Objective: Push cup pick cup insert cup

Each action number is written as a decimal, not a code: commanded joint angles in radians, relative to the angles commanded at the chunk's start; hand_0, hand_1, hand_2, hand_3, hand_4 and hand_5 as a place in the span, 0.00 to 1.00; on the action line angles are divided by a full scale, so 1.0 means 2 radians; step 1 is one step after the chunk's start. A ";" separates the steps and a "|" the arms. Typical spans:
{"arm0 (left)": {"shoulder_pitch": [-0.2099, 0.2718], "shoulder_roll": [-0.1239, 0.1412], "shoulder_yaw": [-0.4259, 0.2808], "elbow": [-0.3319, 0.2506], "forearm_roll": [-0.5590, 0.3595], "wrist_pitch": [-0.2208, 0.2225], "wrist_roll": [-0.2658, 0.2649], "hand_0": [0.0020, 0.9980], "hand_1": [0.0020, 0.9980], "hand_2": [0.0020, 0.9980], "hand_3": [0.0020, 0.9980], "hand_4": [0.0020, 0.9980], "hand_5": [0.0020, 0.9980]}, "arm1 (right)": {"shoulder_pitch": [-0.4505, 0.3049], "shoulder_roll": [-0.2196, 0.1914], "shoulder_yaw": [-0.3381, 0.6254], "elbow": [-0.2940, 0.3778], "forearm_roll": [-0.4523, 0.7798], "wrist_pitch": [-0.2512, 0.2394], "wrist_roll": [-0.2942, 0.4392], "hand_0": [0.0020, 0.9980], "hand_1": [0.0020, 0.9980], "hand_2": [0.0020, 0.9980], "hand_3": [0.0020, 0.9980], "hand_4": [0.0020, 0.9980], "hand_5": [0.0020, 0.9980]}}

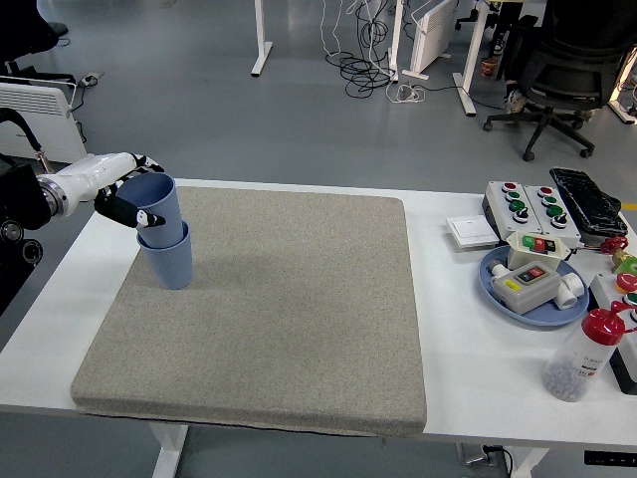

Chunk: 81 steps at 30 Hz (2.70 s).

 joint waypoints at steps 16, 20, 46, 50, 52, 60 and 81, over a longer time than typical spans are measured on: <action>-0.001 -0.018 0.030 0.044 0.010 0.042 -0.015 0.95 0.98 1.00 1.00 0.96 0.53 | 0.003 -0.001 -0.003 0.000 0.003 0.000 0.001 0.69 0.61 0.64 0.58 0.10 0.49; 0.000 -0.020 0.029 0.049 0.009 0.050 -0.016 1.00 1.00 1.00 1.00 0.99 0.55 | 0.003 -0.001 -0.003 0.000 0.003 0.000 0.002 0.69 0.61 0.64 0.58 0.10 0.49; 0.232 -0.084 -0.199 -0.161 -0.365 0.269 -0.043 0.76 0.77 0.78 0.69 0.61 0.90 | 0.004 0.000 -0.007 -0.002 0.010 0.001 0.006 0.69 0.61 0.64 0.57 0.09 0.49; 0.285 -0.099 -0.217 -0.194 -0.450 0.247 -0.039 0.78 0.80 0.80 0.73 0.60 1.00 | 0.003 0.000 -0.006 -0.002 0.008 0.001 0.006 0.69 0.61 0.64 0.57 0.09 0.49; 0.308 -0.109 -0.224 -0.205 -0.489 0.235 -0.038 0.78 0.80 0.80 0.73 0.60 1.00 | 0.003 -0.001 -0.005 -0.002 0.007 0.001 0.005 0.69 0.61 0.64 0.57 0.09 0.49; 0.366 -0.151 -0.239 -0.202 -0.630 0.214 -0.045 0.80 0.82 0.82 0.78 0.59 1.00 | 0.002 -0.001 -0.001 -0.002 -0.001 0.001 0.004 0.69 0.61 0.64 0.57 0.09 0.49; 0.365 -0.158 -0.237 -0.185 -0.621 0.213 -0.045 0.88 0.84 0.86 0.79 0.59 1.00 | 0.001 -0.003 -0.001 -0.002 -0.003 0.001 0.003 0.69 0.61 0.64 0.57 0.09 0.49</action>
